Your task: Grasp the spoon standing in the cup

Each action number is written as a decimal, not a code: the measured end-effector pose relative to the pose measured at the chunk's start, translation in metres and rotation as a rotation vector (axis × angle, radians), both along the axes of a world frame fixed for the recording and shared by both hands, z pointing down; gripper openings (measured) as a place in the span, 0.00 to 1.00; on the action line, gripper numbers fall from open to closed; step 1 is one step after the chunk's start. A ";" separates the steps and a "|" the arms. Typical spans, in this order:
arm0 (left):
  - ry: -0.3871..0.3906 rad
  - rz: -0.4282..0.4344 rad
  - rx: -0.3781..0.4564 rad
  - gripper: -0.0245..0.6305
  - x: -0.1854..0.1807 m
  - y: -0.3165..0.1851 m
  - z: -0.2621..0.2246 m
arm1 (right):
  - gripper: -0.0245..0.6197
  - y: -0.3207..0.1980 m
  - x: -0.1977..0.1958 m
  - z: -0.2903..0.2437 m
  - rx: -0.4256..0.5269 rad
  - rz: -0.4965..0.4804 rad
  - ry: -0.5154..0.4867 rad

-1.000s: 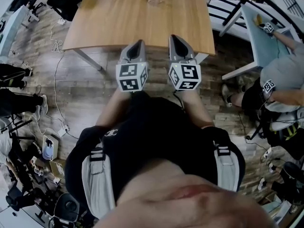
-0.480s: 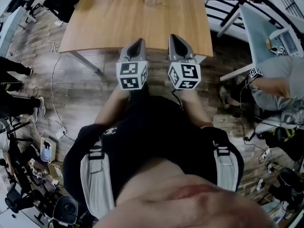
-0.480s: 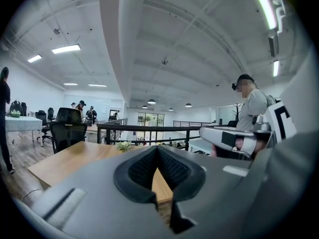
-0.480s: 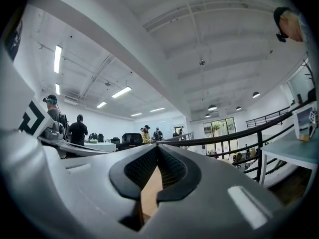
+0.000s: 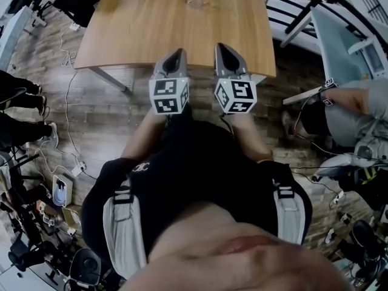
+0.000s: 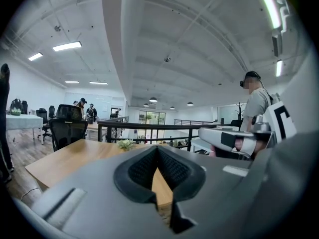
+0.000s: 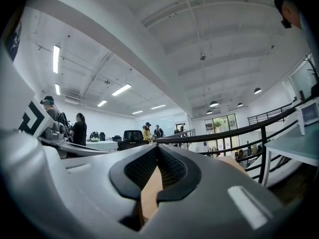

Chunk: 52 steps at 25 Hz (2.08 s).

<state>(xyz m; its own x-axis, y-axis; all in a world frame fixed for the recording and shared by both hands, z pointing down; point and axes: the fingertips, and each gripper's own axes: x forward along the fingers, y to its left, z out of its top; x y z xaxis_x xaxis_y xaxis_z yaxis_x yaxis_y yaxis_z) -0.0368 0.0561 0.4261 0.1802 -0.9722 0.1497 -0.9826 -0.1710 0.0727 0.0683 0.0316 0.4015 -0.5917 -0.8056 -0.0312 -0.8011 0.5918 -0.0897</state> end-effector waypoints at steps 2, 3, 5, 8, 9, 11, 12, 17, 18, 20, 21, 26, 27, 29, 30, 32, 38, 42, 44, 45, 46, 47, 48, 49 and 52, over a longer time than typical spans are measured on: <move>0.002 0.001 -0.003 0.06 -0.004 -0.013 0.002 | 0.04 -0.012 -0.004 0.001 -0.002 0.000 0.002; 0.002 0.001 -0.006 0.06 -0.005 -0.020 0.003 | 0.04 -0.019 -0.005 0.003 -0.005 0.002 0.004; 0.003 0.002 -0.010 0.06 -0.007 -0.032 0.005 | 0.04 -0.032 -0.006 0.005 -0.012 0.005 0.005; 0.006 0.011 -0.019 0.06 -0.011 -0.054 0.006 | 0.04 -0.053 -0.009 0.004 -0.022 0.014 0.004; 0.008 0.014 -0.022 0.06 -0.012 -0.061 0.005 | 0.04 -0.060 -0.011 0.003 -0.024 0.016 0.005; 0.013 0.021 -0.026 0.06 -0.017 -0.077 0.004 | 0.04 -0.073 -0.017 0.002 -0.027 0.017 0.011; 0.015 0.025 -0.028 0.06 -0.018 -0.086 0.004 | 0.04 -0.080 -0.020 0.002 -0.030 0.018 0.015; 0.015 0.068 -0.045 0.06 -0.031 -0.145 0.002 | 0.04 -0.132 -0.036 0.000 -0.050 0.048 0.027; 0.015 0.078 -0.048 0.06 -0.035 -0.158 0.001 | 0.04 -0.144 -0.040 -0.001 -0.055 0.056 0.027; 0.012 0.100 -0.048 0.06 -0.040 -0.180 -0.003 | 0.04 -0.164 -0.044 -0.002 -0.066 0.075 0.027; 0.011 0.110 -0.047 0.06 -0.041 -0.189 -0.004 | 0.04 -0.173 -0.045 -0.002 -0.073 0.085 0.026; 0.019 0.146 -0.051 0.06 -0.051 -0.230 -0.005 | 0.04 -0.209 -0.057 -0.004 -0.087 0.112 0.024; 0.024 0.151 -0.054 0.06 -0.055 -0.241 -0.004 | 0.04 -0.218 -0.061 -0.003 -0.090 0.113 0.026; 0.032 0.162 -0.062 0.06 -0.062 -0.263 0.000 | 0.04 -0.238 -0.070 0.001 -0.098 0.117 0.032; 0.035 0.169 -0.068 0.06 -0.065 -0.272 0.001 | 0.04 -0.248 -0.074 0.002 -0.104 0.120 0.035; 0.039 0.183 -0.081 0.06 -0.071 -0.288 0.004 | 0.04 -0.265 -0.081 0.003 -0.117 0.126 0.038; 0.074 0.244 -0.110 0.06 -0.089 -0.330 0.017 | 0.04 -0.310 -0.098 0.008 -0.134 0.165 0.049; 0.069 0.253 -0.115 0.06 -0.096 -0.348 0.025 | 0.04 -0.324 -0.106 0.013 -0.144 0.161 0.064; 0.086 0.251 -0.120 0.06 -0.097 -0.357 0.029 | 0.04 -0.330 -0.109 0.015 -0.146 0.144 0.081; 0.087 0.251 -0.122 0.06 -0.097 -0.362 0.031 | 0.04 -0.333 -0.110 0.016 -0.144 0.136 0.088; 0.080 0.256 -0.123 0.06 -0.095 -0.368 0.033 | 0.04 -0.337 -0.110 0.016 -0.141 0.130 0.095; 0.064 0.264 -0.123 0.06 -0.092 -0.373 0.035 | 0.04 -0.342 -0.109 0.017 -0.139 0.126 0.104; 0.042 0.270 -0.123 0.06 -0.088 -0.378 0.037 | 0.04 -0.346 -0.107 0.018 -0.139 0.123 0.112; 0.019 0.272 -0.123 0.05 -0.085 -0.381 0.039 | 0.04 -0.350 -0.104 0.019 -0.139 0.121 0.116; -0.051 0.262 -0.123 0.05 -0.079 -0.394 0.049 | 0.04 -0.358 -0.095 0.020 -0.140 0.123 0.105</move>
